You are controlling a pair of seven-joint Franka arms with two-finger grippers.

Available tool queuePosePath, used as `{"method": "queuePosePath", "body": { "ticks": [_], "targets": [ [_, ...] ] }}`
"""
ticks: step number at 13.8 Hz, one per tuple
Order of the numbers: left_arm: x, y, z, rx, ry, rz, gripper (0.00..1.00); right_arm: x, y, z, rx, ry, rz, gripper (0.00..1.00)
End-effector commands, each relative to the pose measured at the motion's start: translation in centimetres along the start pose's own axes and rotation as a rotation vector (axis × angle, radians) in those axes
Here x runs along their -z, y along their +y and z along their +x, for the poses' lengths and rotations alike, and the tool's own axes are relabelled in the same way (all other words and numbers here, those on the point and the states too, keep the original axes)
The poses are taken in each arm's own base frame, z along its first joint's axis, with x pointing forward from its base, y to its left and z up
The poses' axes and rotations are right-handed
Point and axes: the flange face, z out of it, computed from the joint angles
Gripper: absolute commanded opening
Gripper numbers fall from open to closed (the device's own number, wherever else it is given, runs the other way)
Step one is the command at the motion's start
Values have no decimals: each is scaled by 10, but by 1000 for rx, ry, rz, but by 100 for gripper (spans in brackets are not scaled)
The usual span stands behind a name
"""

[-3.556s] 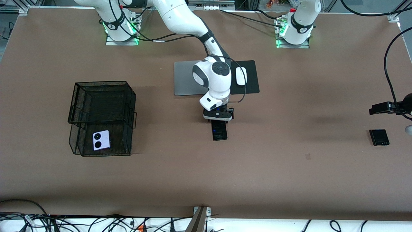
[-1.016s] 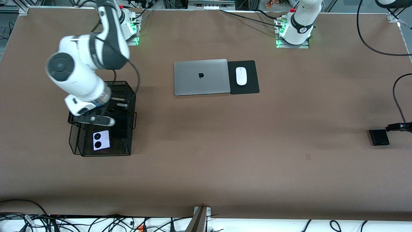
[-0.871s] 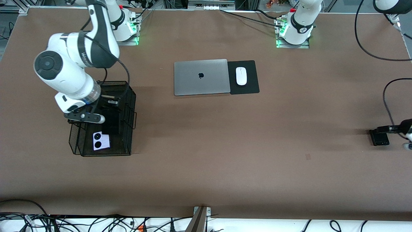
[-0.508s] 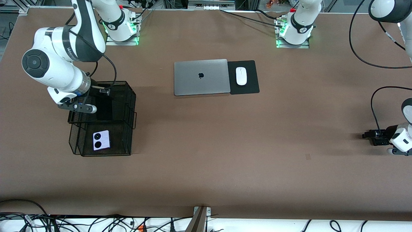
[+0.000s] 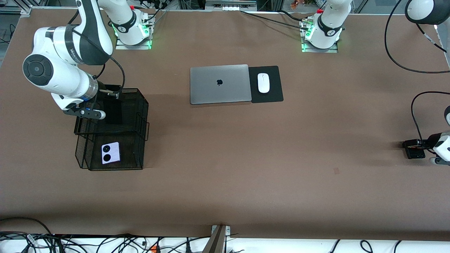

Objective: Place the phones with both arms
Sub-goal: 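Move the black phone into the basket while the left gripper grips the flip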

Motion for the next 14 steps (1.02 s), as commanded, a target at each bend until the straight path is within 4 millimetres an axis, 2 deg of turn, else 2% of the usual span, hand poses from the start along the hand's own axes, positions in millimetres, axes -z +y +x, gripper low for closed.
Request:
{"method": "queuePosePath", "body": {
  "ticks": [1, 2, 4, 7, 9, 10, 11, 12, 13, 14],
  "targets": [
    [-6, -10, -1, -17, 23, -21, 100, 46, 24, -11, 5, 23, 1, 43],
    [-9, -10, 0, -16, 31, -20, 100, 60, 24, -11, 8, 36, -2, 43],
    [-14, -10, 0, -16, 31, -22, 100, 77, 41, -8, -6, 33, -7, 43],
    [-19, -15, -3, -8, 28, -27, 100, 77, 42, -8, 38, 17, -14, 43],
    [-19, -16, -2, -8, 42, -20, 100, 81, 48, -15, 37, 31, 1, 43],
    [-22, -16, -2, -8, 40, -22, 100, 72, 44, -15, 43, 33, 6, 43],
    [-22, -15, -1, -9, 41, -23, 82, 62, 38, -16, 48, 41, 9, 43],
    [-22, -15, 0, -7, 41, -20, 36, 50, 35, -16, 37, 62, 17, 43],
    [-22, -12, 2, -4, 40, -19, 24, 31, 30, -19, 45, 82, 22, 43],
    [-22, -12, 2, -2, 40, -20, 15, 14, 24, -22, 41, 111, 31, 43]
  ]
}}
